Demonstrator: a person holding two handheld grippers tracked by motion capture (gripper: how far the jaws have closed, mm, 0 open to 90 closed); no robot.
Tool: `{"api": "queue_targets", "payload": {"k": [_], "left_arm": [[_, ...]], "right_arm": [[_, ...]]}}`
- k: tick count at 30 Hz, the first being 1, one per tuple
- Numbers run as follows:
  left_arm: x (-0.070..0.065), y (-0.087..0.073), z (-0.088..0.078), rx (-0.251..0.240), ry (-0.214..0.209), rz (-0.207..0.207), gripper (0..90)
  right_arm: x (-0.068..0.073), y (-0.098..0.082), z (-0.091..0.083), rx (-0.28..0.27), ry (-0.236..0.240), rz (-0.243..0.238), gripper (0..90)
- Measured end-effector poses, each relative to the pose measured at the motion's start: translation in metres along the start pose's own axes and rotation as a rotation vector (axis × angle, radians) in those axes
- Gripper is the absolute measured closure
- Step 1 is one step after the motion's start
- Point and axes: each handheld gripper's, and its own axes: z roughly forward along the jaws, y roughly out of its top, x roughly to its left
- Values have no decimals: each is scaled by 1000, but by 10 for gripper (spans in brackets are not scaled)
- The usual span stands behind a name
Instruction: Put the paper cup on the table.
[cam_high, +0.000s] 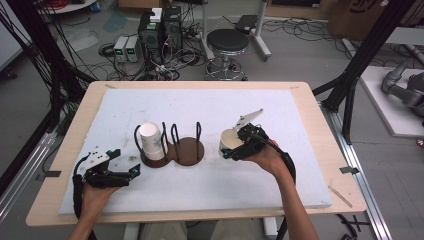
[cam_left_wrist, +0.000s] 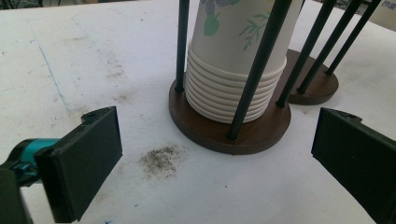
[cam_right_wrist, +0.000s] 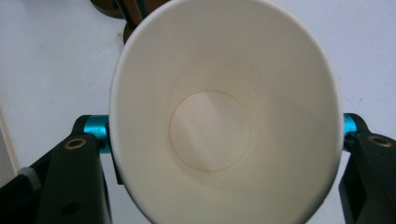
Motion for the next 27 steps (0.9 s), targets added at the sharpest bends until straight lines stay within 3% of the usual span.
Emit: {"api": "queue_targets", "payload": {"k": [18,27], "left_arm": [[-1,0,-1,-6,0,12,17],[-1,-1,-2,-15,0,11,17]], "right_arm": [[-15,4,13,20,-64,48,307],[-21,11,38,81,-101,51,307]]}}
